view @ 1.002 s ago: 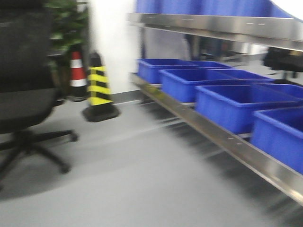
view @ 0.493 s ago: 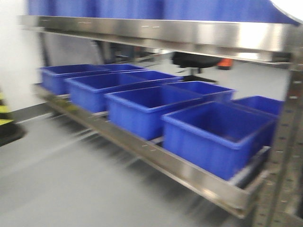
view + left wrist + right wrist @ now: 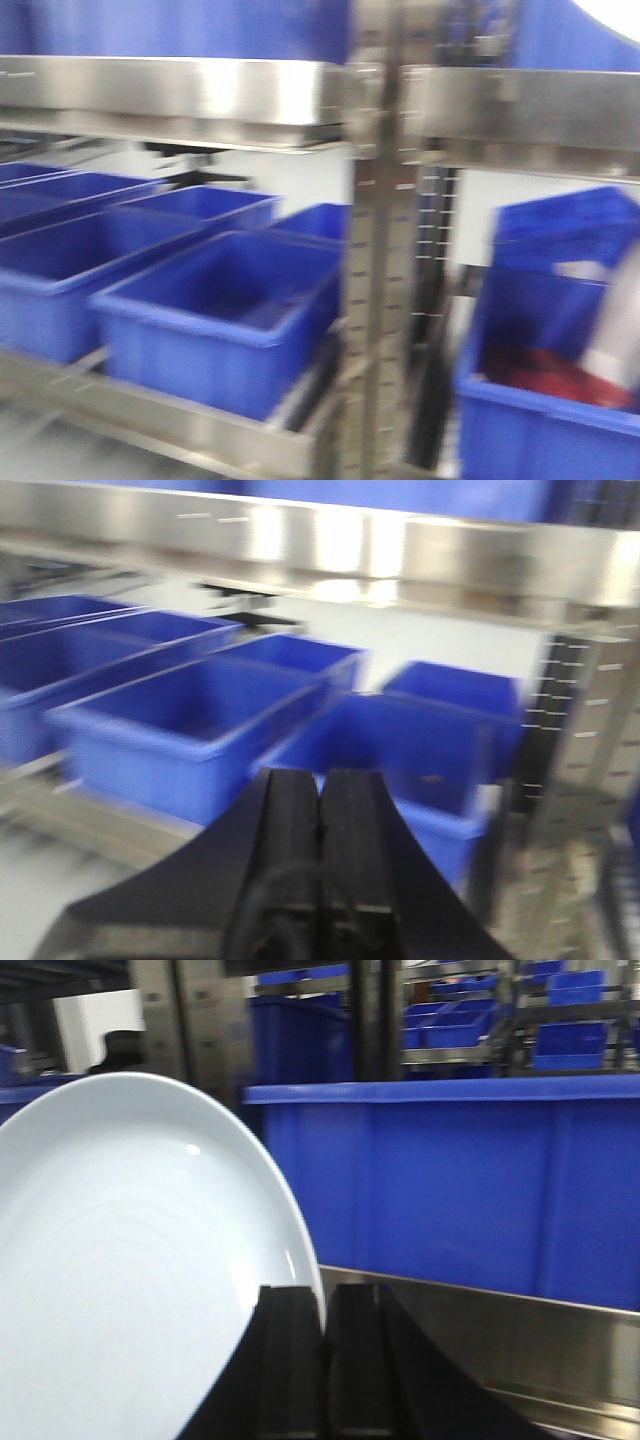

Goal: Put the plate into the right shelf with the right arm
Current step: 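Drive the base up to the shelf rack of blue bins, then move the held plate over a blue bin and lower it in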

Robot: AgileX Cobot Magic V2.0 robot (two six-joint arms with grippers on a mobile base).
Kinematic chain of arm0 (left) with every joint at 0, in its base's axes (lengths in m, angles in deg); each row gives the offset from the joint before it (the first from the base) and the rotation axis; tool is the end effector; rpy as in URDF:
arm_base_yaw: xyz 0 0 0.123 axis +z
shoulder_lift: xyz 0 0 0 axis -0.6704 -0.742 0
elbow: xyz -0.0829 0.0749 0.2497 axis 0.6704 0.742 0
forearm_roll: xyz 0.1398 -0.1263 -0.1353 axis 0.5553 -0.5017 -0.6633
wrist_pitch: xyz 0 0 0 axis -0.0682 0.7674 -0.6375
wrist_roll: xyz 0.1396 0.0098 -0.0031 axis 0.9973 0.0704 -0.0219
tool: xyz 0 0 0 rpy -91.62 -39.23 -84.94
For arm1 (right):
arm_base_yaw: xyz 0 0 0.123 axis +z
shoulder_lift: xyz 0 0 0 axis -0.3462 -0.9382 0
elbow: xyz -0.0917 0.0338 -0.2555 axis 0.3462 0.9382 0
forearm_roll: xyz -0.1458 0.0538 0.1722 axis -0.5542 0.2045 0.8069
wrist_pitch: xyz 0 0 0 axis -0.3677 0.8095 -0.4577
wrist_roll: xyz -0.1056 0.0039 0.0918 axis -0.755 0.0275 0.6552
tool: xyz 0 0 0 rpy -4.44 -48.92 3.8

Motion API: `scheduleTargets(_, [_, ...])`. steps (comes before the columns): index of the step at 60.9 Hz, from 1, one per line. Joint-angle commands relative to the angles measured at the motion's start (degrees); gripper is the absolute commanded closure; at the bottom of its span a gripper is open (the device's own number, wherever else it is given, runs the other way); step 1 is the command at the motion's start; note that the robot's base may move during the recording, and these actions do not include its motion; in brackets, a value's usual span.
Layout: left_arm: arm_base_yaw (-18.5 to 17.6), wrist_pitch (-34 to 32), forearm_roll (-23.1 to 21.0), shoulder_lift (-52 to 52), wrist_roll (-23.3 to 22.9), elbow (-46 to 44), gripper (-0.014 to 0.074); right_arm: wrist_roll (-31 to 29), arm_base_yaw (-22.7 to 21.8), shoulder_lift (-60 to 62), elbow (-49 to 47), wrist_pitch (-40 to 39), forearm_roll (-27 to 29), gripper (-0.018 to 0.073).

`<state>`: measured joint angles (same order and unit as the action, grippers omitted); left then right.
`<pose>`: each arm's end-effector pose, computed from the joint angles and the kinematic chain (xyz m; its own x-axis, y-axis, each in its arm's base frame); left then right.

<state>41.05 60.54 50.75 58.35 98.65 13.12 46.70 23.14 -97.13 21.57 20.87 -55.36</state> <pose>0.0975 -0.0027 0.1997 0.0172 0.0235 -0.9996 0.0242 0.9994 0.0239 0.1237 0.0055 0.3158 0.0679 0.1551 -0.9856 -0.0568 0.9868 0.1514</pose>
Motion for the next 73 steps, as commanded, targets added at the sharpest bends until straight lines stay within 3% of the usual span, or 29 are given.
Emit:
scheduleTargets(1, [-0.11,-5.16,-0.47,0.59,-0.4,0.59,0.0724,-0.36,-0.31,-0.42,-1.89,-5.25,-0.45,0.051])
scheduleTargets(73, [-0.11,-5.16,-0.47,0.59,-0.4,0.59,0.0724,-0.36,-0.31,-0.42,-1.89,-5.25,-0.45,0.051])
